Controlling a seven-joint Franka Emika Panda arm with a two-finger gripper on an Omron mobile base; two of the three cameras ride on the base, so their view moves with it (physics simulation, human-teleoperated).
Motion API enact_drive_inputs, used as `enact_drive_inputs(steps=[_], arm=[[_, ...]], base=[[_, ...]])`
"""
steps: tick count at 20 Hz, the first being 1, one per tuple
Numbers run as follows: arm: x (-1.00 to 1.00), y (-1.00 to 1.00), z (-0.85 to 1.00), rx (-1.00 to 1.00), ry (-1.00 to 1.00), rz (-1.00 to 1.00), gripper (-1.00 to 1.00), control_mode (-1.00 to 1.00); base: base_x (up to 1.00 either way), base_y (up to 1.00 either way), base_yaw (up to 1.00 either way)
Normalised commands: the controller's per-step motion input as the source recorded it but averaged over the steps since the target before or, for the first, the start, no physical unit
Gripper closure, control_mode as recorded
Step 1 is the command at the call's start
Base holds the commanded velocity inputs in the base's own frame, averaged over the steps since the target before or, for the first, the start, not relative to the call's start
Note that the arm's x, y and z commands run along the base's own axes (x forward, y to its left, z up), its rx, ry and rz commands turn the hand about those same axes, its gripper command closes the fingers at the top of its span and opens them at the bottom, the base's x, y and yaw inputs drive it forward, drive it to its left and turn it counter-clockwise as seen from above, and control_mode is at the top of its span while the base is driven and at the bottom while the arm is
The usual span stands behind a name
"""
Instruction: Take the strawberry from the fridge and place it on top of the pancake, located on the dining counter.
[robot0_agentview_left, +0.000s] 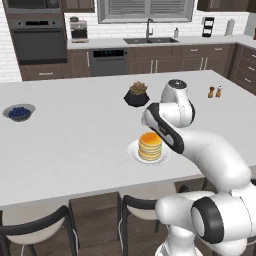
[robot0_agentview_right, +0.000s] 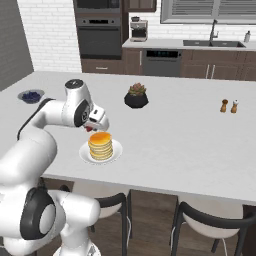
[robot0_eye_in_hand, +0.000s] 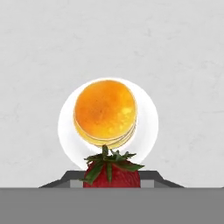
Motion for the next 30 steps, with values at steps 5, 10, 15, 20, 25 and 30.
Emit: enact_drive_inputs(steps=[5,10,15,20,25,30], arm=[[0.18,0.00,-0.22,-0.02,0.12,0.00,1.00,-1.00],[0.01,0.00,-0.29,-0.03,0.00,0.00,1.00,-1.00],[0.18,0.00,-0.35,-0.02,0.00,0.00,1.00,-1.00],[0.39,0.00,-0.32,0.00,0.00,0.00,1.00,-1.00],[0.18,0.00,-0.25,0.00,-0.01,0.00,1.00,-1.00],[0.08,0.00,-0.08,0.00,-0.03,0.00,1.00,-1.00]], base=[[0.00,0.00,0.00],[0.00,0.00,0.00],[0.00,0.00,0.00],[0.00,0.00,0.00],[0.00,0.00,0.00],[0.00,0.00,0.00]])
